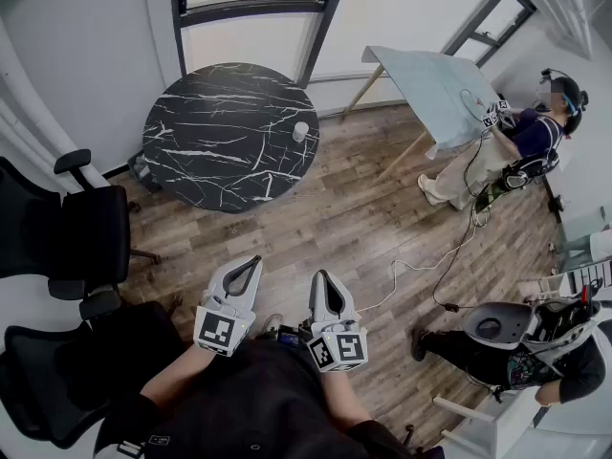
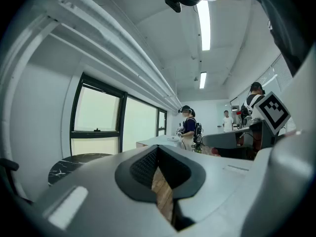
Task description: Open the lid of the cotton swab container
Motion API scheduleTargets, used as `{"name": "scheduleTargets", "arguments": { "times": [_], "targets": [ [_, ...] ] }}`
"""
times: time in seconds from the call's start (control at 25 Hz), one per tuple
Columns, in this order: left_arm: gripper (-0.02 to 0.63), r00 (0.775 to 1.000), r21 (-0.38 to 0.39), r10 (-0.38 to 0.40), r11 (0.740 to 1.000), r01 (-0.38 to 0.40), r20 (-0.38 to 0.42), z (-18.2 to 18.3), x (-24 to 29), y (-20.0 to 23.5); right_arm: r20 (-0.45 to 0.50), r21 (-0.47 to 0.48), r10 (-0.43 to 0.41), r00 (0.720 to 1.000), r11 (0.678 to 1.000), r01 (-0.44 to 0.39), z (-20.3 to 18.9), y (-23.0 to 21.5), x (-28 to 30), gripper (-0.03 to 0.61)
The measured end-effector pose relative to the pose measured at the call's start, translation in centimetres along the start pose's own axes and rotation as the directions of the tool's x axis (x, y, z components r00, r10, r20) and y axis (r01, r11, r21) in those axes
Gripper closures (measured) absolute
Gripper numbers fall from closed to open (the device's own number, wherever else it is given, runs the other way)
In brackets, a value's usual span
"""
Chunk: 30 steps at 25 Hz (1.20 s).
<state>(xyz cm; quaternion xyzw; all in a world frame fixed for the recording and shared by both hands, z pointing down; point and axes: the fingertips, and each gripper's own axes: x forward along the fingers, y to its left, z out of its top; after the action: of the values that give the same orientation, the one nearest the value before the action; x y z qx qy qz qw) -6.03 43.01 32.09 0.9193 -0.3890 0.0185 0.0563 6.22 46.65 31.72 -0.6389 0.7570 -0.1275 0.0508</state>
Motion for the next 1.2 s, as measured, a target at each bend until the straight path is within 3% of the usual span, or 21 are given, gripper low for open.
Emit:
{"name": "scheduleTargets", "arguments": {
  "times": [0.68, 0.88, 1.2],
  "targets": [
    [0.612, 1.0, 0.028, 0.028, 0.999, -0.029, 0.012, -0.9, 1.2, -2.2, 0.022, 0.029, 0.032, 0.999, 0.999, -0.032, 0.6, -2.3, -1.1, 0.581],
    [0.612, 1.0, 0.024, 0.017, 1.0, -0.017, -0.019, -1.0, 2.8, -4.3, 0.011, 0.024, 0.05, 0.999, 0.998, -0.051, 0.7, -3.9, -1.4, 0.581],
    [0.612, 0.999, 0.061, 0.046, 0.997, -0.045, -0.016, -2.1, 4.4, -7.2, -0.002, 0.007, 0.127, 0.992, 0.992, -0.127, 0.0, -6.2, -2.2, 0.58]
  ]
}}
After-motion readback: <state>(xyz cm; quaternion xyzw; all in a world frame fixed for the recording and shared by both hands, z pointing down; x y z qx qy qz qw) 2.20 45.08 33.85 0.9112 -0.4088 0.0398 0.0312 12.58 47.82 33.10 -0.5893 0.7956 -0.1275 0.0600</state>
